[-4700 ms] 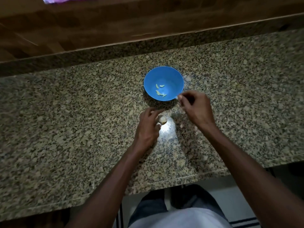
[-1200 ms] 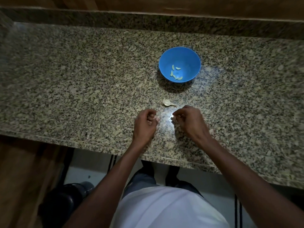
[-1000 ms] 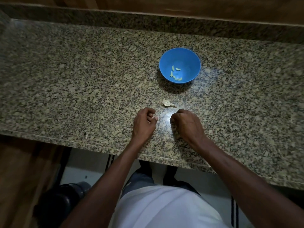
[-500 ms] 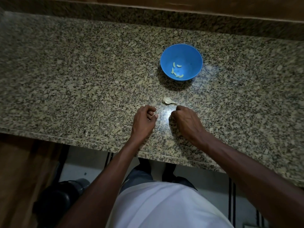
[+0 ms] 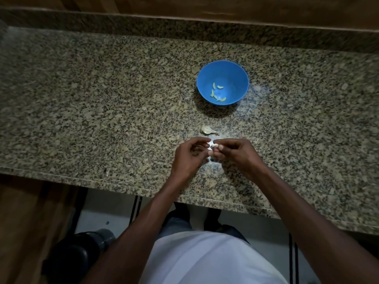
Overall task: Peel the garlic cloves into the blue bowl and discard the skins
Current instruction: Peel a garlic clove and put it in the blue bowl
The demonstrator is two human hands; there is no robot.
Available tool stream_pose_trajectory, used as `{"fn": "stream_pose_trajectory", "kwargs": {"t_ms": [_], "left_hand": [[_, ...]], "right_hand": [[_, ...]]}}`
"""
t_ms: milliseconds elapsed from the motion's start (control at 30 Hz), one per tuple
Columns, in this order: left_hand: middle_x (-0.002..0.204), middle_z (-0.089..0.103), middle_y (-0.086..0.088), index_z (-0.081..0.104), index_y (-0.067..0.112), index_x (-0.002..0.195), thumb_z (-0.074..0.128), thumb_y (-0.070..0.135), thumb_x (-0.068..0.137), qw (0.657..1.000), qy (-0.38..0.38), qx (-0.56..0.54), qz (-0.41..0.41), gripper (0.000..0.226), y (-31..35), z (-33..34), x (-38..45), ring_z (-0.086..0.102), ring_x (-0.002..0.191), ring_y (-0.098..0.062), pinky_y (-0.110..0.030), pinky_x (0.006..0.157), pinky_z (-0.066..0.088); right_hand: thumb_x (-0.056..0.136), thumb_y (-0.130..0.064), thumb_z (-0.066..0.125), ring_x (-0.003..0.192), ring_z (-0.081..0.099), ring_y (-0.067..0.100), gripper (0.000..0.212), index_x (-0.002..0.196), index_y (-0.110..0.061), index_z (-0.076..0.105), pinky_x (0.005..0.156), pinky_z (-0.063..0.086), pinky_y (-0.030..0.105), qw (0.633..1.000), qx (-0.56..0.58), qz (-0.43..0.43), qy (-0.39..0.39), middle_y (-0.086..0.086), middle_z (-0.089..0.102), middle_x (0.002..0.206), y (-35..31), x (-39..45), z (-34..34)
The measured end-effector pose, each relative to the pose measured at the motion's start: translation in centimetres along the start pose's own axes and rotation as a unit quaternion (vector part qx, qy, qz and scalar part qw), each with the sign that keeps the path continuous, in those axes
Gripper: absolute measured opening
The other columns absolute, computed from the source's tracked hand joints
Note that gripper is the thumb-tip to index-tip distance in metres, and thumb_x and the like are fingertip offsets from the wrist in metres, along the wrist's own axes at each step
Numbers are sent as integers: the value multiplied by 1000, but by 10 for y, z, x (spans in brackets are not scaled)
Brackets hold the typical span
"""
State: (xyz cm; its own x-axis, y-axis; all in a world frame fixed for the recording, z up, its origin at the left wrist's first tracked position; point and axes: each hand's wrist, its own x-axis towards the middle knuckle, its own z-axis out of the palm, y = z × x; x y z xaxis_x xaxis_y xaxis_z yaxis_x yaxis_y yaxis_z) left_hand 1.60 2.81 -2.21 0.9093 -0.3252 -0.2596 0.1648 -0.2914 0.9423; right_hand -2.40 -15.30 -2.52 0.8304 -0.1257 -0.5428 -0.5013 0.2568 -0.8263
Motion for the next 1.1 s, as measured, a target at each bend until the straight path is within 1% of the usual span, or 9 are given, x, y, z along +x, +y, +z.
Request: {"fn": "stream_pose_trajectory", "kwargs": {"t_ms": [100,200,300,367,467,600,833,967,1100], "left_hand": [[102,77,7,78,19,106,79,8,87,1000,-3,7,12,22,5,6,3,73,95,-4,-19,81,59],[96,77,10,80,13,105,78,8,88,999,20,27,11,17,5,8,4,73,91,0,-14,76,56],[92,75,12,80,14,105,77,13,91,990,53,116,55,14,1,7,6,70,83,4,-10,69,53],[91,77,4,80,11,104,75,12,93,976,68,181,103,12,-1,8,6,69,77,2,-7,67,52],[92,78,-2,79,9,103,73,10,95,963,88,219,130,11,-2,10,6,69,76,-3,-6,66,52],[89,76,5,79,12,102,71,13,96,976,123,171,60,10,0,18,5,66,72,11,-7,60,52],[87,72,12,77,14,106,74,17,94,984,150,81,-57,13,7,26,6,70,78,2,-22,70,61],[90,77,-2,76,6,109,77,14,91,985,131,13,-114,19,7,22,12,76,77,-10,-28,71,64],[86,78,-2,77,8,104,78,21,92,989,108,48,-94,17,7,19,14,76,76,-11,-30,71,64]], "right_hand": [[95,2,69,93,77,31,19,112,6,73,84,64,31,1000,5,-14,-16,25,78,100,-1,-3,-2],[94,-3,72,86,73,29,19,110,6,74,77,64,29,999,-32,-26,-6,27,76,99,-2,-5,-1],[94,-11,75,80,74,27,17,106,1,77,77,63,37,995,-85,-46,7,21,78,91,0,-6,1],[94,-19,77,80,77,29,14,101,-7,80,80,64,46,987,-143,-61,27,12,79,85,2,-5,4],[92,-28,79,77,77,22,17,98,-12,80,75,65,43,979,-184,-67,54,4,80,83,3,-1,10],[90,-31,82,76,76,17,27,103,-8,79,70,62,34,980,-161,-78,82,5,79,85,6,1,16],[95,-24,77,81,75,10,18,107,-12,79,75,66,31,953,-232,-135,142,-2,78,90,11,-1,26],[96,-19,75,81,74,6,15,109,-12,78,75,65,28,937,-263,-169,153,-2,79,93,9,-2,26],[98,-19,73,78,72,1,12,106,-13,79,70,62,20,928,-282,-195,145,-3,78,90,7,-5,25]]}}
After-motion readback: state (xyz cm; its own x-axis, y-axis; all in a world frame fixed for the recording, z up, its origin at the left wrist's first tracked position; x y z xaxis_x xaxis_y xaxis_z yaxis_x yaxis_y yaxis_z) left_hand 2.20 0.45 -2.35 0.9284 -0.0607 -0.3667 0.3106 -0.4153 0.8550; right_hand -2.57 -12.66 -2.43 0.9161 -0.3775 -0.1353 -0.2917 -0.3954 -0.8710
